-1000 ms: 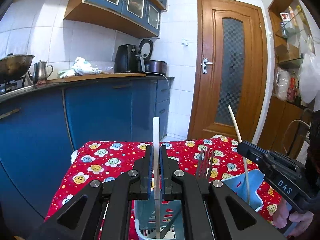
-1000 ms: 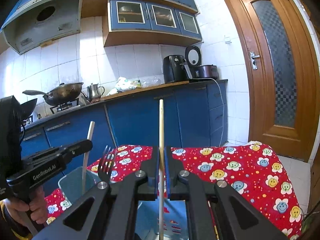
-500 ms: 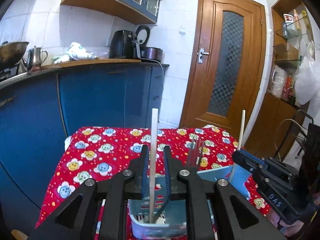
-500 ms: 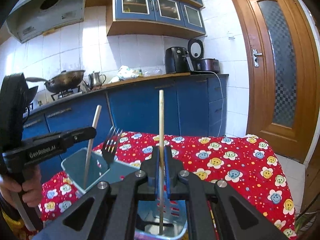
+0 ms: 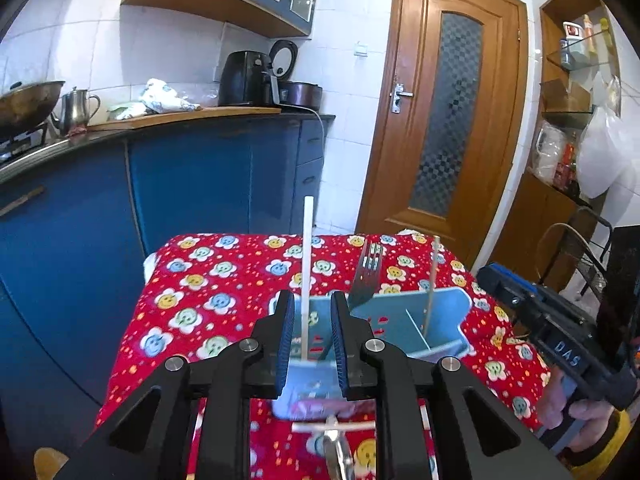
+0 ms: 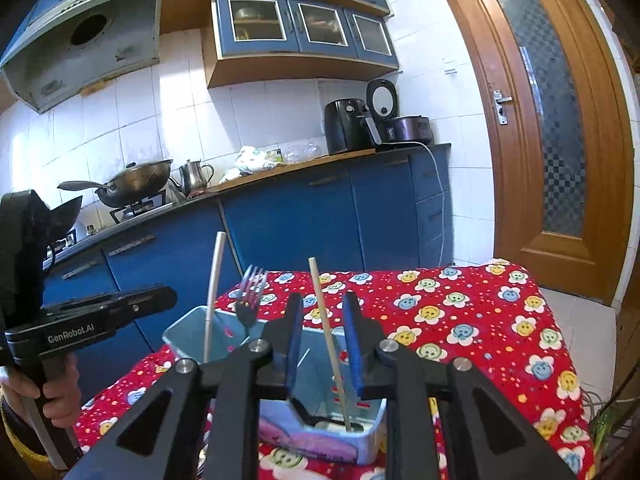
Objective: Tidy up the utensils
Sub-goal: 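Open both grippers to release the chopsticks into the caddy, then grasp the silver knife with the left gripper while the right grasps the beige spoon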
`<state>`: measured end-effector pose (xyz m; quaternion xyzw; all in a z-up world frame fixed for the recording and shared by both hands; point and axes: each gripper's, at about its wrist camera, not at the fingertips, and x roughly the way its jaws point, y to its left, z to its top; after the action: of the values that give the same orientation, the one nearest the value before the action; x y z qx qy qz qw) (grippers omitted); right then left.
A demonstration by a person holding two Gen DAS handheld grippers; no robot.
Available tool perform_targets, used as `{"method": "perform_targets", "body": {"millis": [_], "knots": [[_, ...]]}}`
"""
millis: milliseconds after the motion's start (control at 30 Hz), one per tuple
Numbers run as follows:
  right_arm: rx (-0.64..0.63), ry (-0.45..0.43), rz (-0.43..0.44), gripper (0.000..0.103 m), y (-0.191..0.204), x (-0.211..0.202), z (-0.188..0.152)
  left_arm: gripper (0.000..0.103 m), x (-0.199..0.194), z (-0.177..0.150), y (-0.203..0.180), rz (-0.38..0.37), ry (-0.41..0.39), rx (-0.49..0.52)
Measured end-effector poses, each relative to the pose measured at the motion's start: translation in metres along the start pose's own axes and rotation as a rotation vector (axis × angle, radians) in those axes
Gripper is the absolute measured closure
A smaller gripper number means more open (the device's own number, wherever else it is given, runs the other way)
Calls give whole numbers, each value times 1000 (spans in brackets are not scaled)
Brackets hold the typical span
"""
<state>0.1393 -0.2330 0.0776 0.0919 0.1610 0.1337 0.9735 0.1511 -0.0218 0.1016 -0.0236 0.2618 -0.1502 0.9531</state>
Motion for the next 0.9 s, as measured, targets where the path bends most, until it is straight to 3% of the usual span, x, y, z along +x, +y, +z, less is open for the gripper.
{"method": "perform_targets", "body": {"millis": [433,900], "knots": [[27,88,-33,80,21,-57,-13,84,-32,-39,-1,-5,135,-23],[100,266,-84,80,12,-54,-56,84,-9,-80,-14,-26,319,-6]]}}
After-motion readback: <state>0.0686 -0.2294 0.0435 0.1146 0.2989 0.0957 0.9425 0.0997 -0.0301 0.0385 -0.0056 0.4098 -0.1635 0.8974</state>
